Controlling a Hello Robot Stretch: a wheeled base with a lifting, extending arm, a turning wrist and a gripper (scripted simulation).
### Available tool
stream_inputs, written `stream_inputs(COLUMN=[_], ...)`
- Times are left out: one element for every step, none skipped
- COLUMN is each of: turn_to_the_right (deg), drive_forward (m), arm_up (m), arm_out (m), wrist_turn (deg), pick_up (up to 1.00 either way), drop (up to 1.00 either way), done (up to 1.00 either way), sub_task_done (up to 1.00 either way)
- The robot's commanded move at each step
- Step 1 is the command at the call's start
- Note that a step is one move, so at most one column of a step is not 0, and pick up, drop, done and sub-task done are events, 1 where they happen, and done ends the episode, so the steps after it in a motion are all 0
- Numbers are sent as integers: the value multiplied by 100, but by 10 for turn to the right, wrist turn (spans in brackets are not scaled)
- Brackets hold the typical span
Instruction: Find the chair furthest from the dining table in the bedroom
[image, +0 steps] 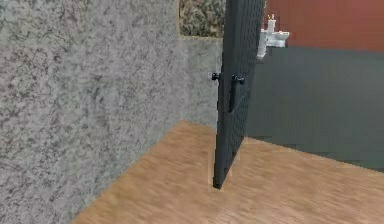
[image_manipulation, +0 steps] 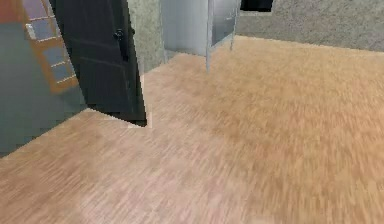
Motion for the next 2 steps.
stream_inputs(turn_to_the_right=[-450, -150], drive_forward=[0, 0], arm_up=[0, 0], arm_out=[0, 0], wrist_turn=[0, 0], pick_up=[0, 0], drop=[0, 0], done=[0, 0], sub_task_done=[0, 0])
